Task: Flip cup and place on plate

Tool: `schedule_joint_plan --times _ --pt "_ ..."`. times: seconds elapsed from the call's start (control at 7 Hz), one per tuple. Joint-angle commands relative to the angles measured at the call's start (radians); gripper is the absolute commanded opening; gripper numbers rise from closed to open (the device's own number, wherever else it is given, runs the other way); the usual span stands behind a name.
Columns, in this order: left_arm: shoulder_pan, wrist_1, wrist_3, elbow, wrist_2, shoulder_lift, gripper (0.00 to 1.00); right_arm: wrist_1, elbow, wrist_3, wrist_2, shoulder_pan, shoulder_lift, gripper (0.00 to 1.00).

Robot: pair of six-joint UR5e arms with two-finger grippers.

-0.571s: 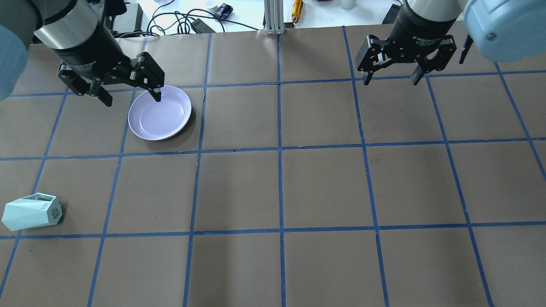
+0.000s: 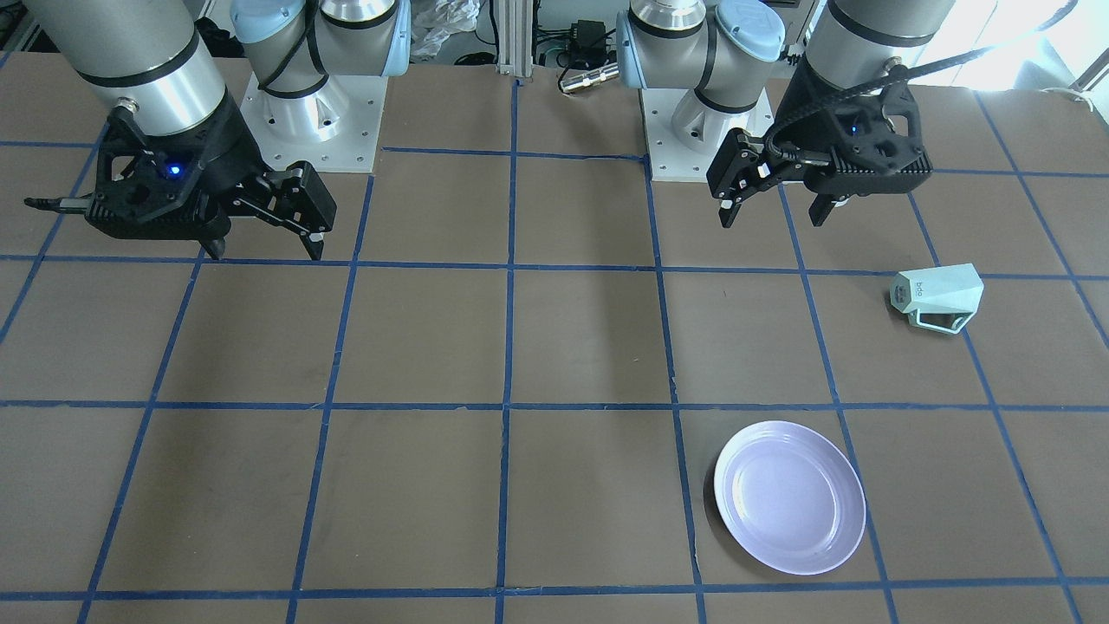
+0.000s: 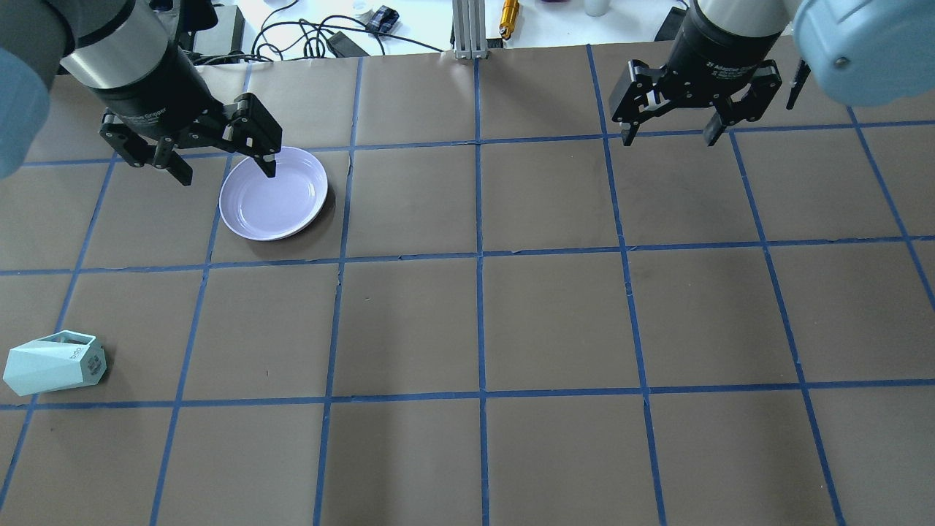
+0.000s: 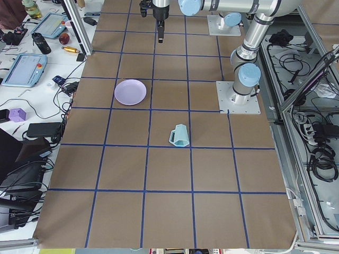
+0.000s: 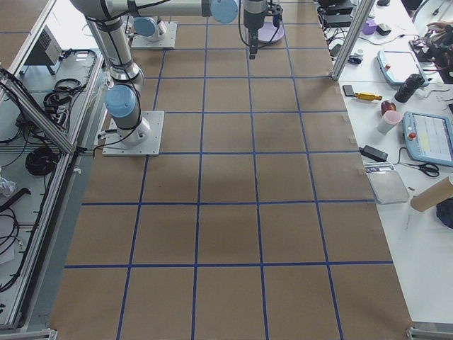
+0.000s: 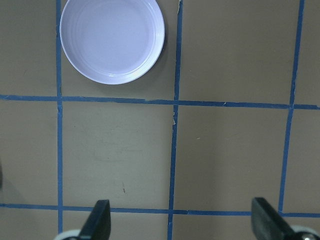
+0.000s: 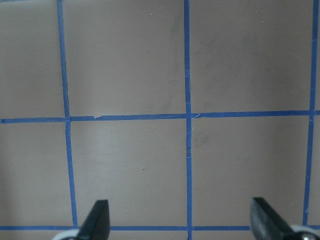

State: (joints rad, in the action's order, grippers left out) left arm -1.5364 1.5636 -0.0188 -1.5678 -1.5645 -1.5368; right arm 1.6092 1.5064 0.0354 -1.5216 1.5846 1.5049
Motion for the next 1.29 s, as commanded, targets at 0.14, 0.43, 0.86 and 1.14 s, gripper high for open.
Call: schedule_joint_plan --times 0.14,0.43,0.86,1.14 --pt "0.005 -0.001 0.007 0.002 0.001 0.006 1.0 0.0 0.0 0.0 0.001 0.0 0.0 1.0" --pt "0.005 -0.001 0.007 0.0 0.001 0.007 1.0 0.0 0.0 0.0 0.001 0.0 0.0 1.0" --pt "0.005 0.001 0.005 0.0 -0.017 0.001 1.0 0.0 0.0 0.001 0.0 0.0 0.0 1.0" --pt "0.005 0.003 0.007 0.002 -0.019 0.004 1.0 0.0 0.0 0.0 0.001 0.0 0.0 1.0"
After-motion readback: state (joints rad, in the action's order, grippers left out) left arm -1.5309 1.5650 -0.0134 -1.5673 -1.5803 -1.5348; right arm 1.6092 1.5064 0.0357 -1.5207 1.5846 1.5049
